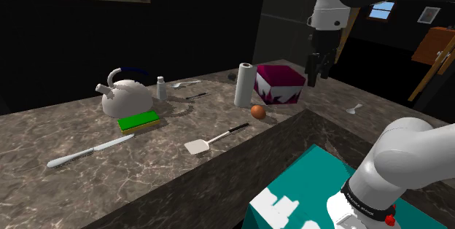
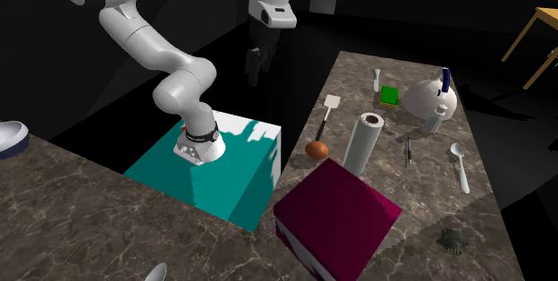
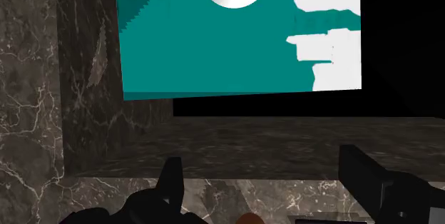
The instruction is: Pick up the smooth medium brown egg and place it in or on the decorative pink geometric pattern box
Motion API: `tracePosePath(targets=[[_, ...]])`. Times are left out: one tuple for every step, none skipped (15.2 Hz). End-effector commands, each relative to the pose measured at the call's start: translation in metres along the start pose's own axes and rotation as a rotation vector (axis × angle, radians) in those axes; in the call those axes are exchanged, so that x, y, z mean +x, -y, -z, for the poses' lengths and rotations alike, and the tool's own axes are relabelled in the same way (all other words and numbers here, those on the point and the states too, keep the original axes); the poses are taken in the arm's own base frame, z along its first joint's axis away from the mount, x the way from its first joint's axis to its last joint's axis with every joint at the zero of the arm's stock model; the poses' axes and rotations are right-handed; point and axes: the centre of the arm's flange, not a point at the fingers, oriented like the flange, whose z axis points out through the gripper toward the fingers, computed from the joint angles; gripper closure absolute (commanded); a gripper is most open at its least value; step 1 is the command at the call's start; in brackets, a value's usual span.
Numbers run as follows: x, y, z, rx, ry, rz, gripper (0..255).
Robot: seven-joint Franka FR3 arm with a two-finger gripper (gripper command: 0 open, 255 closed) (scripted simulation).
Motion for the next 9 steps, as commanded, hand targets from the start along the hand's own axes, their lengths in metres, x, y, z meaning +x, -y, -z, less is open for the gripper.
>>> tracePosePath(targets=[[0.0, 0.0, 0.0, 0.0, 0.0, 0.0, 0], [0.009, 0.002, -0.008, -0.005, -0.006, -0.004, 0], [0.019, 0.005, -0.017, -0.01, -0.012, -0.008, 0], [0.028, 0.007, -0.025, -0.015, -0.017, -0.013, 0], [0.037, 0.009, -0.033, -0.02, -0.023, -0.017, 0], [0.047, 0.011, -0.041, -0.024, -0.029, -0.021, 0], [0.056, 0.013, -0.049, -0.029, -0.035, -0.025, 0], [0.066, 0.015, -0.057, -0.034, -0.041, -0.029, 0], [0.075, 0.017, -0.065, -0.039, -0.046, -0.034, 0]])
